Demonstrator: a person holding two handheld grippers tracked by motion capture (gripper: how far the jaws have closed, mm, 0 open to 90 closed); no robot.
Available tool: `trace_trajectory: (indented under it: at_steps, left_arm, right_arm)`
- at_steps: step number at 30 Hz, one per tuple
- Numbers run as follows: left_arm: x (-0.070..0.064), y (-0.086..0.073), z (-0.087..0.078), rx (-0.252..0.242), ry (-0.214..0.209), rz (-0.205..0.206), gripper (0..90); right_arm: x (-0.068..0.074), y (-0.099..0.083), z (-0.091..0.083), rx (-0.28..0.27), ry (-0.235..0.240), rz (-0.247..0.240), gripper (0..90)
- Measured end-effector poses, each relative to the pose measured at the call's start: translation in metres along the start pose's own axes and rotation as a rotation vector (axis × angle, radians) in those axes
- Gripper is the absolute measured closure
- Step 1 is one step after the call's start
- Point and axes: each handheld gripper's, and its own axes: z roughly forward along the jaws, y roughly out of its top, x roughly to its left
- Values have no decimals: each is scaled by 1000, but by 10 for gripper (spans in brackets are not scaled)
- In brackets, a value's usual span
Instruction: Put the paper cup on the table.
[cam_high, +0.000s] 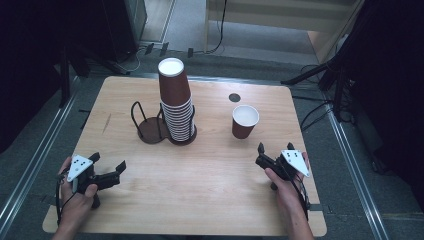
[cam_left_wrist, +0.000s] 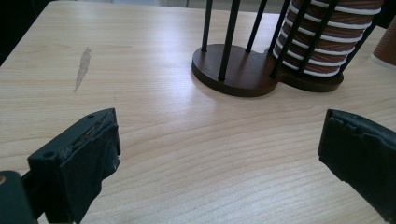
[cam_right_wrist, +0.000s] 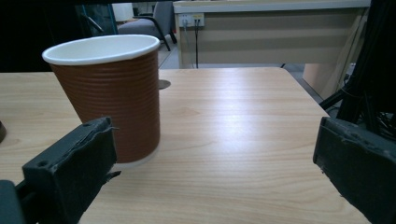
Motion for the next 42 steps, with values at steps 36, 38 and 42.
trace_trajectory:
  at_steps: [36, 38, 42]
  left_arm:
    - [3, 0, -2, 28, -25, 16, 0]
    - [4, 0, -2, 31, -26, 16, 0]
    - [4, 0, -2, 34, -27, 16, 0]
  right_arm:
    - [-49, -16, -59, 26, -8, -13, 0]
    - [-50, -18, -61, 36, -14, -18, 0]
    - [-53, -20, -65, 35, -20, -9, 0]
